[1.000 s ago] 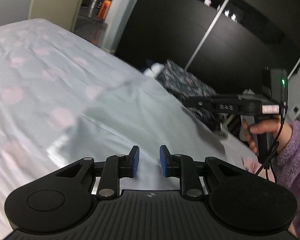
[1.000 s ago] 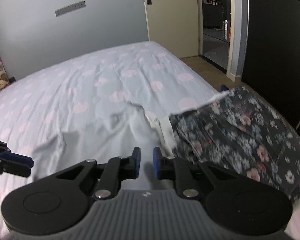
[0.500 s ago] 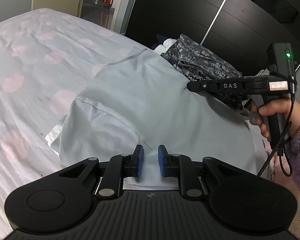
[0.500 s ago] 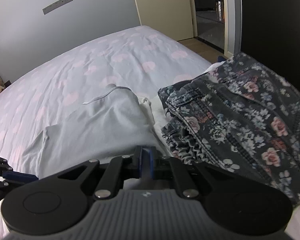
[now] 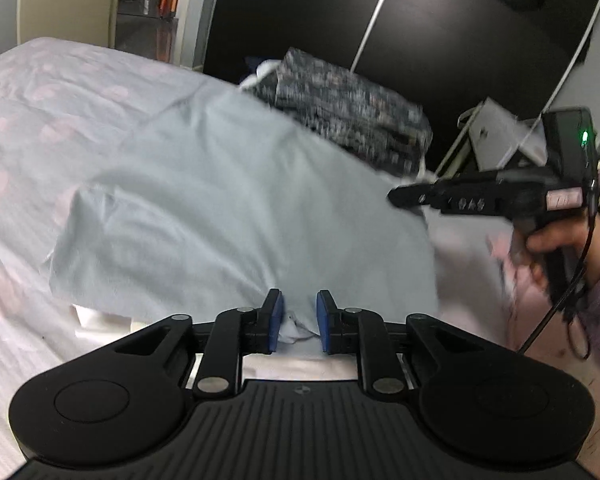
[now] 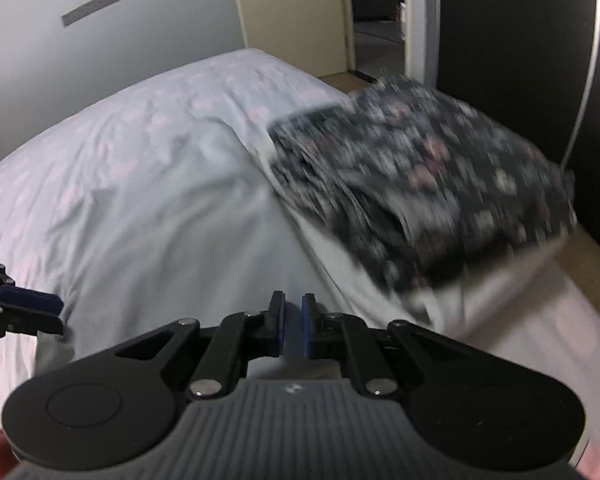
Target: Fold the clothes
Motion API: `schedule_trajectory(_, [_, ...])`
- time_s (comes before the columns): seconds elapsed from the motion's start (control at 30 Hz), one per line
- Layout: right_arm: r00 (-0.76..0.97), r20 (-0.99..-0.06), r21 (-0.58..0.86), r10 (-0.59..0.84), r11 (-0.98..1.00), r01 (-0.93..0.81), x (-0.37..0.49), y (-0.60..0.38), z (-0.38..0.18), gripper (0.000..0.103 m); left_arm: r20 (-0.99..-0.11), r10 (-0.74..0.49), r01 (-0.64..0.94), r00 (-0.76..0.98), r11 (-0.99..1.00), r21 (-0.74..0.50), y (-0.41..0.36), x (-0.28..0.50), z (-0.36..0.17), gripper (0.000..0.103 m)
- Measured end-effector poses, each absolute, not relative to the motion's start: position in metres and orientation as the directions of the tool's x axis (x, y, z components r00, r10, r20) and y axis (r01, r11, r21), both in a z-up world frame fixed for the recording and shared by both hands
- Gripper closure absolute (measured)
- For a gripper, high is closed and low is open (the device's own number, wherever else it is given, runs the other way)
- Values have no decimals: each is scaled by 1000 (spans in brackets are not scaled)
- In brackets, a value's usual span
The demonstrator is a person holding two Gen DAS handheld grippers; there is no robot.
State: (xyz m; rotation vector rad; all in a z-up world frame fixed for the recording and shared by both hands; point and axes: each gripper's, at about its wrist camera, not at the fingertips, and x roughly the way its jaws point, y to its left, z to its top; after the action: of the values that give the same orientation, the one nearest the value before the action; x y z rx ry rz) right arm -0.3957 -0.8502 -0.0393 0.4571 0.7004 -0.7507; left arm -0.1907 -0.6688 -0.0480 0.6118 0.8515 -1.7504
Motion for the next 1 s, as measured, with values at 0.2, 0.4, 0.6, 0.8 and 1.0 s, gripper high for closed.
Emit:
schedule_trajectory(0.2, [526,-719,198,-454,591,782,-418,-854,-53,93,-747,-588,951,-310,-192,-244,-665,-189,-45,87])
schedule_trajectory(0.4, [606,-640,427,-472,436,792,-467,-857,-46,66,-711,-615,939,-341,-187,-289,-653,-182,-32,85])
schedule_trajectory(0.6, [640,-643,549,-421,329,768,-480,-862,-68,66,-693,-611,924,-382,-266,-275,-640,-203,-22,54])
schedule_trajectory(0.8, [700,-593,659,-397,259,706,-480,-870,-84,69,-719,-575,908,-391,-367,-201,-636,-236,-24,49])
schedule_trajectory(1.0, [690,-599,632,-407,288,719,-476,-868,-74,75,-722,-612,900,-323,-434,-35,-624,-261,-24,49])
